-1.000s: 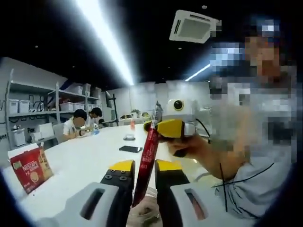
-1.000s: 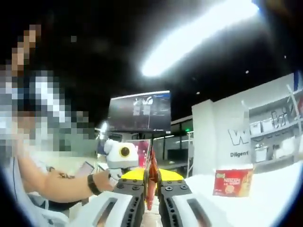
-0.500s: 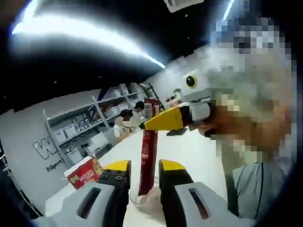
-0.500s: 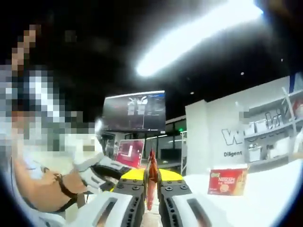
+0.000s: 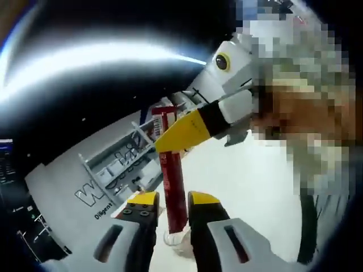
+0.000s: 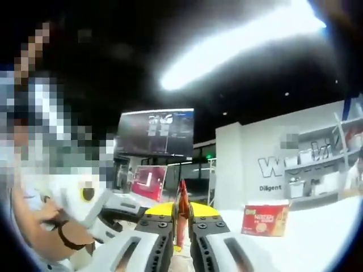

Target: Tear open the coffee pouch, take out the coffee, and pour the coffee from the pouch into the cup

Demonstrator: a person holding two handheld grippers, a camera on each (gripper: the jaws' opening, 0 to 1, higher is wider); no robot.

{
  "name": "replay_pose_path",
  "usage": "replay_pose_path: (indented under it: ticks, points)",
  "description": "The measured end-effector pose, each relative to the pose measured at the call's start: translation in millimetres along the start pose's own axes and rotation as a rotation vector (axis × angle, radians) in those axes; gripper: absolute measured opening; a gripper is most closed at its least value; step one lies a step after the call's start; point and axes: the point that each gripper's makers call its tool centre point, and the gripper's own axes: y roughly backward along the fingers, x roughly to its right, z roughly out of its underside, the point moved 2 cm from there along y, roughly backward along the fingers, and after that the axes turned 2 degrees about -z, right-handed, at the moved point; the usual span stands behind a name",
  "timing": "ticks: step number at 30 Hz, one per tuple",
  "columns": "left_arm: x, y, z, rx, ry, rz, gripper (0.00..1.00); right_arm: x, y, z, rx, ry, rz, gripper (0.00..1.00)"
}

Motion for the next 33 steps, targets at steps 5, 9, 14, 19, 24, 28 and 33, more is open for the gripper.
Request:
replay_pose_path:
  ticks: [5, 9, 14, 19, 24, 28, 33]
  points:
    - [2.8, 0.7, -5.2, 0.013, -0.010, -0.021, 0.23, -3.6, -1.0, -2.6, -0.019, 0.033, 0.008, 0.09]
    - [4.5, -2.0, 1.8, -0.021, -0.083, -0.056, 0.22, -3.1, -0.3, -3.1, -0.017, 0.032, 0.005, 0.09]
    - [2.1, -4.6, 6.5, 0.018, 0.000, -0.036, 0.17, -1.1, 1.7, 0.3, -0.021, 0.019, -0.006, 0.09]
    - [-1.7, -1.8, 9.9, 0.029, 0.059, -0.034, 0.13, 0.7, 2.7, 2.6, -0.002, -0.018, -0.017, 0.09]
    - [-3.9, -0.2, 9.4, 0.047, 0.083, -0.027, 0.09, -2.0, 1.5, 1.0, 0.006, -0.025, -0.025, 0.09]
    - [-3.6, -0.6, 8.5, 0.055, 0.077, -0.025, 0.15, -3.2, 0.7, -0.1, 0.001, -0.016, -0.023, 0.09]
    - [-3.7, -4.3, 12.1, 0.036, 0.084, -0.011, 0.20, -0.3, 3.8, 2.3, -0.001, -0.022, -0.016, 0.09]
